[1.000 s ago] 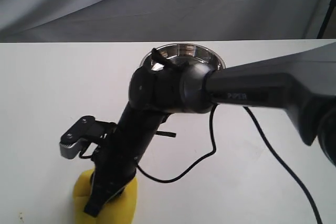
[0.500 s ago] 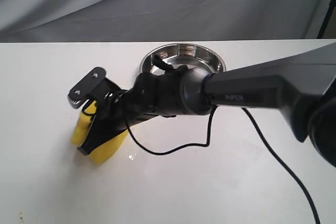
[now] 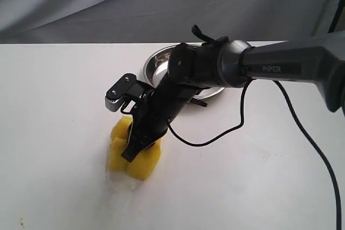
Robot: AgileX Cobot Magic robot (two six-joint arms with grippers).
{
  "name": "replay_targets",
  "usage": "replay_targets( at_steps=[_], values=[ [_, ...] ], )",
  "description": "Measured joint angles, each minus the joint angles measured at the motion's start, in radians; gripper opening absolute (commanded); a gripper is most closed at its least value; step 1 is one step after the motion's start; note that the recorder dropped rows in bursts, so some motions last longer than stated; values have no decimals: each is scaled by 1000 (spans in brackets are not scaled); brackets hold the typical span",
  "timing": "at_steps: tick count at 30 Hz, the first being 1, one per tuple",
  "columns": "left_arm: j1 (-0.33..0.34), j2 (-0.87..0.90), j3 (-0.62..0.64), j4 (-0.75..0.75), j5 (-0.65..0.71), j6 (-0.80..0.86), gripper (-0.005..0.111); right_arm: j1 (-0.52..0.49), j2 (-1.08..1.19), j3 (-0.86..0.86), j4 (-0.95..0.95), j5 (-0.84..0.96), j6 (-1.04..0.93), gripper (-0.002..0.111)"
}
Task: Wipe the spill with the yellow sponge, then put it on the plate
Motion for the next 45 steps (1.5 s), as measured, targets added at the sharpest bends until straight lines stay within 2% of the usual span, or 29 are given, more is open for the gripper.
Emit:
replay_targets(
  at_steps=[7,13,17,20,23,25,28,31,35,41,45],
  values=[
    [0,0,0,0,0,0,0,57,-2,-2,40,258,-11,0],
    [0,0,0,0,0,0,0,190,-2,-2,41,237,-23,0],
    [0,0,0,0,0,0,0,291,-3,7,14,32,-26,0],
    [0,0,0,0,0,0,0,325,-1,11,-9,-243,-26,0],
    [0,0,0,0,0,0,0,316,17,17,-25,-503,-26,0],
    [0,0,0,0,0,0,0,293,24,17,-36,-595,-26,0],
    [0,0,0,0,0,0,0,230,25,17,-48,-619,-26,0],
    [0,0,0,0,0,0,0,169,25,17,-49,-536,-26,0],
    [0,0,0,0,0,0,0,106,-34,17,-58,-221,-26,0],
    [0,0,0,0,0,0,0,107,-64,19,-6,261,-4,0],
    [0,0,0,0,0,0,0,168,-64,34,133,321,-22,0]
  ],
)
